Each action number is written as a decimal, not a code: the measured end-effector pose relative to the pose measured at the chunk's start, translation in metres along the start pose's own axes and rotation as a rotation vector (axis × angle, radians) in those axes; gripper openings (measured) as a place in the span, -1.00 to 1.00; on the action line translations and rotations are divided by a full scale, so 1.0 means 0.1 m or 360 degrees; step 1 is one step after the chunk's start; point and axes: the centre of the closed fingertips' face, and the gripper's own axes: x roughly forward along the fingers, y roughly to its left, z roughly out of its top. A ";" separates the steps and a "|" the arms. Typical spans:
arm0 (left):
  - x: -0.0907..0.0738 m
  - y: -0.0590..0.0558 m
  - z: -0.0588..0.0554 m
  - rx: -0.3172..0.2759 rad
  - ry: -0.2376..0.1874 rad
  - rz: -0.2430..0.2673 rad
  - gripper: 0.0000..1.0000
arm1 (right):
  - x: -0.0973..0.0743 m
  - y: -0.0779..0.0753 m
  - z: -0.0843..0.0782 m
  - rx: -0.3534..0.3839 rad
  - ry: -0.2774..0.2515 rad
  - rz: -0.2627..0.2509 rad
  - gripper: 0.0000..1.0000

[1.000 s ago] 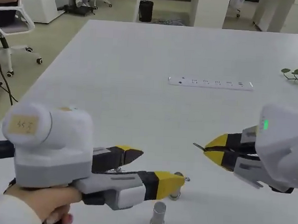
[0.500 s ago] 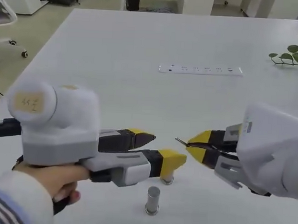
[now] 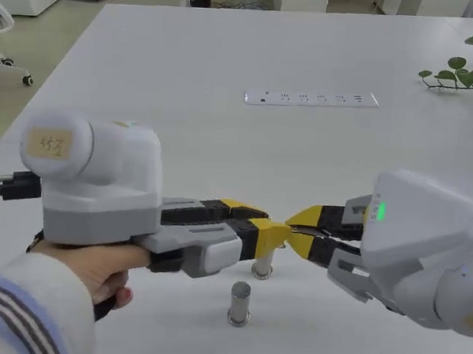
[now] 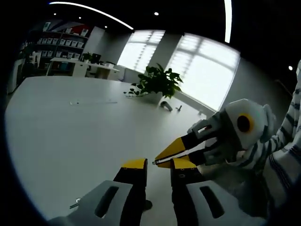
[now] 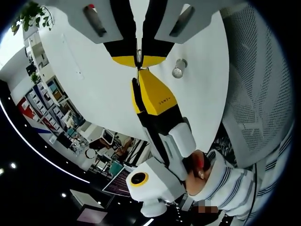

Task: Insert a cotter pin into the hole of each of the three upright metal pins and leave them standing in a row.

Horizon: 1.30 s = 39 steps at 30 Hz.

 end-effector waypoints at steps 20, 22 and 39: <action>0.00 0.03 -0.07 -0.0009 0.0061 0.0004 -1.00 | 0.01 0.01 0.06 -0.0032 -0.0017 -0.0006 -1.00; 0.00 0.03 -0.07 -0.0004 0.0063 0.0005 -1.00 | 0.01 0.02 0.06 -0.0036 -0.0016 -0.0006 -1.00; -0.03 0.03 0.00 -0.0010 0.0007 0.0059 -1.00 | 0.00 -0.03 0.10 -0.0043 -0.0061 -0.0068 -1.00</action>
